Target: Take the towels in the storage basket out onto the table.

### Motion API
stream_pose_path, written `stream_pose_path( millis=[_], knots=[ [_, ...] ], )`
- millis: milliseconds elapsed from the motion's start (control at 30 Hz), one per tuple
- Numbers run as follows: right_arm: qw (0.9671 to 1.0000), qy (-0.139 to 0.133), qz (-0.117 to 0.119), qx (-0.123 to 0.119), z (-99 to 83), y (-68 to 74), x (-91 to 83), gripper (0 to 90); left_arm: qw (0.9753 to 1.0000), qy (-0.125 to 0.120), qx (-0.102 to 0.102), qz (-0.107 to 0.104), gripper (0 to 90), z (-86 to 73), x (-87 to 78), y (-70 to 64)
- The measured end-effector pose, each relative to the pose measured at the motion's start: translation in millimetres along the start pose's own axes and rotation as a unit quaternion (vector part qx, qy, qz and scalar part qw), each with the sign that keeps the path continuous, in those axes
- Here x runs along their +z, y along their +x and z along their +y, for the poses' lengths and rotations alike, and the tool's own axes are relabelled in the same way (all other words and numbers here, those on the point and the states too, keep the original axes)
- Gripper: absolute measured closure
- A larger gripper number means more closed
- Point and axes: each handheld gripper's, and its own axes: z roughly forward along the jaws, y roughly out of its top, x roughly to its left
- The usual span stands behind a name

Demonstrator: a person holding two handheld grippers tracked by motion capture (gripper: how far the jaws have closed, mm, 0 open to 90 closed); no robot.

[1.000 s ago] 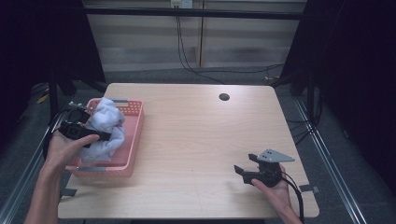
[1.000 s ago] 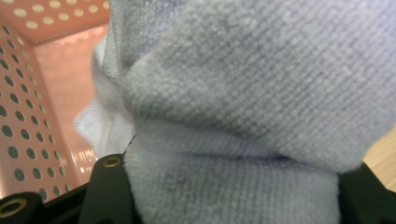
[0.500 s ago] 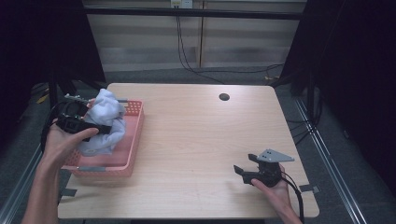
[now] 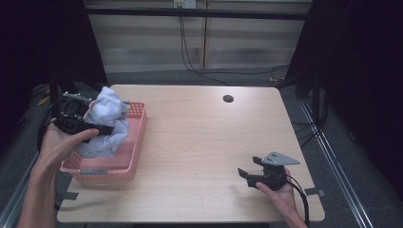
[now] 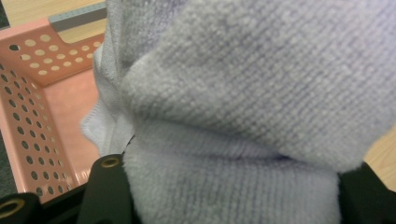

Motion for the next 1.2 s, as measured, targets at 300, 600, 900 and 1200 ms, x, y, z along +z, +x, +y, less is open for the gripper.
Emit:
stream_pose_path(
  millis=[300, 600, 900, 1200],
  knots=[
    [1.0, -0.001, -0.001, 0.002, 0.0, 0.1, -0.7, 24.2, 0.9997, -0.018, 0.016, -0.002, 41.7, 10.5, -20.3, -18.4],
    [1.0, -0.001, -0.002, 0.003, 0.0, -0.4, -1.6, 24.3, 0.9988, 0.007, 0.047, -0.01, 41.6, 22.2, -13.1, -43.7],
    [1.0, -0.001, 0.0, -0.001, -0.5, 0.0, -2.4, 24.3, 0.9957, 0.04, 0.081, -0.02, 41.6, 37.8, 9.9, -72.0],
    [1.0, 0.001, 0.001, 0.001, -1.2, -0.4, -3.5, 24.3, 0.9897, 0.057, 0.122, -0.047, 41.6, 46.7, 34.0, -100.4]
  ],
)
